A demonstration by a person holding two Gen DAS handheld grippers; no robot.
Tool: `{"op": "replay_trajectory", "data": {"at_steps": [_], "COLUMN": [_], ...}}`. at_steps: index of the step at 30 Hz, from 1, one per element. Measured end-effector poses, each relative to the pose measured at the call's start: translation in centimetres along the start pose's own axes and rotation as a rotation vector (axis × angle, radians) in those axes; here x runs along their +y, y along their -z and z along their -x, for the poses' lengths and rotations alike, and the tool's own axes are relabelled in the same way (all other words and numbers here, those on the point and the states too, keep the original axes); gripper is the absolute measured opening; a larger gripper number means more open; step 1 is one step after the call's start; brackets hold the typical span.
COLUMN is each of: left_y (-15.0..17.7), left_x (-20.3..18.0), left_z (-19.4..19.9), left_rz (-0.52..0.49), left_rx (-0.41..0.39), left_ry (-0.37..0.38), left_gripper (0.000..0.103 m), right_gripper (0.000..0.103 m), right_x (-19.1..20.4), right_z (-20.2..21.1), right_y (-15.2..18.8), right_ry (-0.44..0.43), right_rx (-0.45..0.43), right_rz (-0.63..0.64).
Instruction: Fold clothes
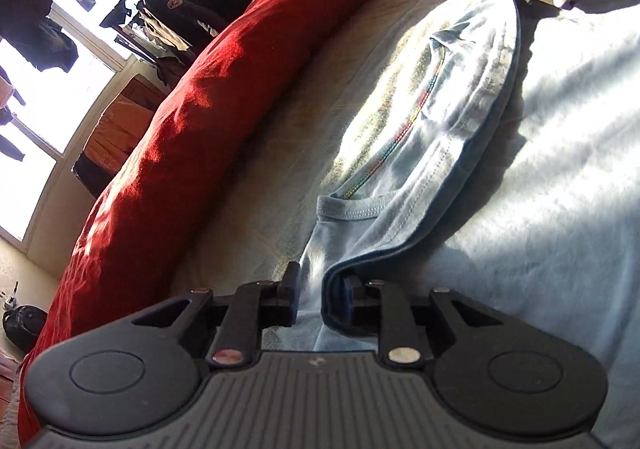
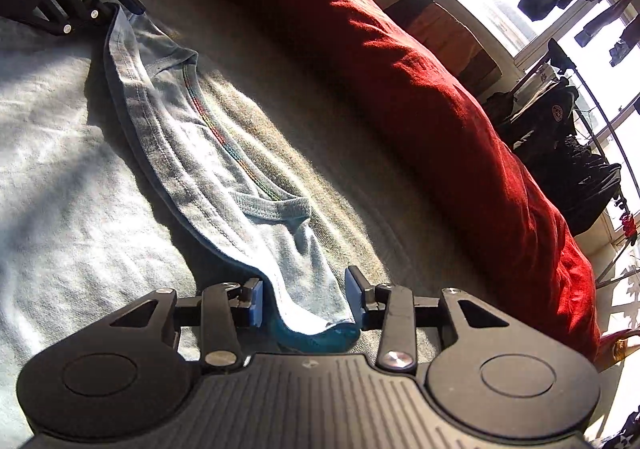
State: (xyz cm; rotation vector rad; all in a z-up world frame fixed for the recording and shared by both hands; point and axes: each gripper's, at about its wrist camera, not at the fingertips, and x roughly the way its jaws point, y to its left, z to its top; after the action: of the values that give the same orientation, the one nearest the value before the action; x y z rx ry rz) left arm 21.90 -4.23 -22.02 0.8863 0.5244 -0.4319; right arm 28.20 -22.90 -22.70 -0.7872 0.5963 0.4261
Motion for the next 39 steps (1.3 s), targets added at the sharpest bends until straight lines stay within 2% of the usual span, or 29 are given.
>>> {"op": "replay_trajectory", "data": {"at_steps": [5,9,13,17,19,20,23,26,29,31,35,39], "left_y": [-0.3,0.0,0.9,1.4,1.6,1.6,1.8,1.9,2.1,2.5,4.2,4.4], "left_x": [2.9,5.8,7.0,8.2,9.2,9.5,9.7,7.9,5.1,3.6,1.6,1.8], "left_z": [-0.9,-2.2,-2.4,-1.3,-0.5,0.0,2.0,3.2,4.2,4.9,6.0,8.0], "left_rz": [0.150,0.366,0.459,0.478,0.503,0.515,0.544,0.524,0.485,0.454,0.461,0.453], "left_rx": [0.007,0.004,0.016,0.004,0.002,-0.004,-0.041,-0.046,-0.028,-0.012,0.037,0.065], "left_ry": [0.073,0.130,0.094,0.010,-0.007,0.002,0.100,0.248,0.320,0.337,0.321,0.277], "left_gripper": [0.034,0.036,0.039,0.039,0.037,0.037,0.037,0.038,0.038,0.039,0.042,0.044], "right_gripper": [0.052,0.054,0.054,0.054,0.054,0.054,0.054,0.054,0.054,0.054,0.054,0.055], "right_x": [-3.7,-5.1,-5.5,-5.5,-5.6,-5.7,-5.8,-5.5,-4.7,-4.1,-2.8,-2.3], "right_z": [-0.5,-1.5,-1.9,-0.7,0.3,0.9,2.9,4.4,5.2,5.4,5.7,7.7], "right_y": [-0.3,0.1,0.7,1.3,1.6,1.7,2.0,2.2,2.8,3.5,5.6,7.2], "right_ry": [-0.141,-0.182,-0.187,-0.163,-0.153,-0.150,-0.173,-0.264,-0.359,-0.408,-0.419,-0.369], "right_rx": [-0.013,-0.003,-0.001,-0.013,-0.023,-0.030,-0.060,-0.092,-0.102,-0.089,-0.006,0.024], "right_rz": [-0.116,-0.197,-0.242,-0.253,-0.260,-0.266,-0.294,-0.327,-0.374,-0.399,-0.429,-0.448]}}
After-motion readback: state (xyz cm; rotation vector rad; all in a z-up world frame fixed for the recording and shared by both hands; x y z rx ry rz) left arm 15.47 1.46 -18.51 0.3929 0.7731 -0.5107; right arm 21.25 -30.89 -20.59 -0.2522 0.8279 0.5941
